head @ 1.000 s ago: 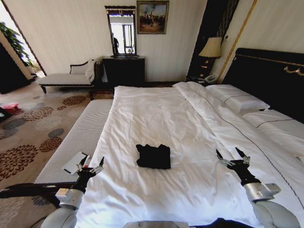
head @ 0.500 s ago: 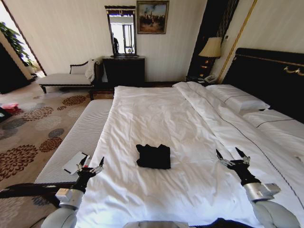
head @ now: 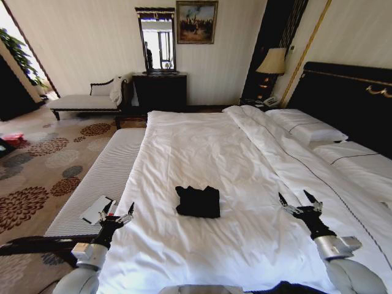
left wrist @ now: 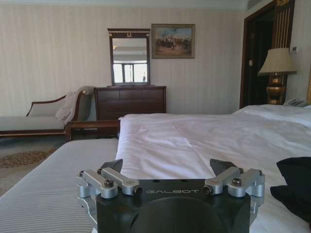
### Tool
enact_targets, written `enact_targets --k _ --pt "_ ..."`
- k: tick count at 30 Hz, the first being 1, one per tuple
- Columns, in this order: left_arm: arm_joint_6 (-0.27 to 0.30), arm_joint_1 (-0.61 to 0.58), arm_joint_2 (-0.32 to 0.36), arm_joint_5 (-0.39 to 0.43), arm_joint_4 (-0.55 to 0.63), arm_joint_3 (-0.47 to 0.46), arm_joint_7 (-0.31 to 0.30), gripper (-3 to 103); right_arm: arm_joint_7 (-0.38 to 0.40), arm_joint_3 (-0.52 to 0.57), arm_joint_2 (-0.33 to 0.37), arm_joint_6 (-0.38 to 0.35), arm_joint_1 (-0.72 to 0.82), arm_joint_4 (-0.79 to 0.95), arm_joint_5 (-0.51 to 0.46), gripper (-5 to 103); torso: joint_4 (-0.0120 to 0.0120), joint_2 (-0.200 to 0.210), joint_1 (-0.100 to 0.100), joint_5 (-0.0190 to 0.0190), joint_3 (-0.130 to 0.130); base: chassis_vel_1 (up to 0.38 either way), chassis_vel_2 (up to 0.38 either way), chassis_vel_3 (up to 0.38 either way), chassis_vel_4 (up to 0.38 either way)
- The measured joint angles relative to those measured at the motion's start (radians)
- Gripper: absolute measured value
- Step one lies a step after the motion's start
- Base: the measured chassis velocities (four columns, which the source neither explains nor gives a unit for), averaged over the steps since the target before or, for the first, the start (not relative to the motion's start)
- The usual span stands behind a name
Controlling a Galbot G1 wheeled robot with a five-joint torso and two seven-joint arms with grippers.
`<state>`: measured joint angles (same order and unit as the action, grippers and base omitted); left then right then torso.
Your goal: Fold the clothes on the bed.
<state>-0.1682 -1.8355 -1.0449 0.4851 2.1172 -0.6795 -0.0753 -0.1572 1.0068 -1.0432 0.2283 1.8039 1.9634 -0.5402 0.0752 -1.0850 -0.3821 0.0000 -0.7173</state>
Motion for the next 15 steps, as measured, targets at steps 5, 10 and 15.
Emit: enact_targets --k 5,10,15 --pt "0.0 0.0 0.0 0.0 0.0 0.0 0.0 100 0.0 0.0 0.0 0.0 0.0 0.0 0.0 100 0.0 0.0 0.0 0.0 0.0 0.0 0.0 0.0 0.0" --pt "0.0 0.0 0.0 0.0 0.0 0.0 0.0 100 0.0 0.0 0.0 0.0 0.0 0.0 0.0 100 0.0 0.0 0.0 0.0 0.0 0.0 0.0 0.0 0.0" --pt "0.0 0.0 0.0 0.0 0.0 0.0 0.0 100 0.0 0.0 0.0 0.0 0.0 0.0 0.0 100 0.0 0.0 0.0 0.0 0.0 0.0 0.0 0.0 0.0"
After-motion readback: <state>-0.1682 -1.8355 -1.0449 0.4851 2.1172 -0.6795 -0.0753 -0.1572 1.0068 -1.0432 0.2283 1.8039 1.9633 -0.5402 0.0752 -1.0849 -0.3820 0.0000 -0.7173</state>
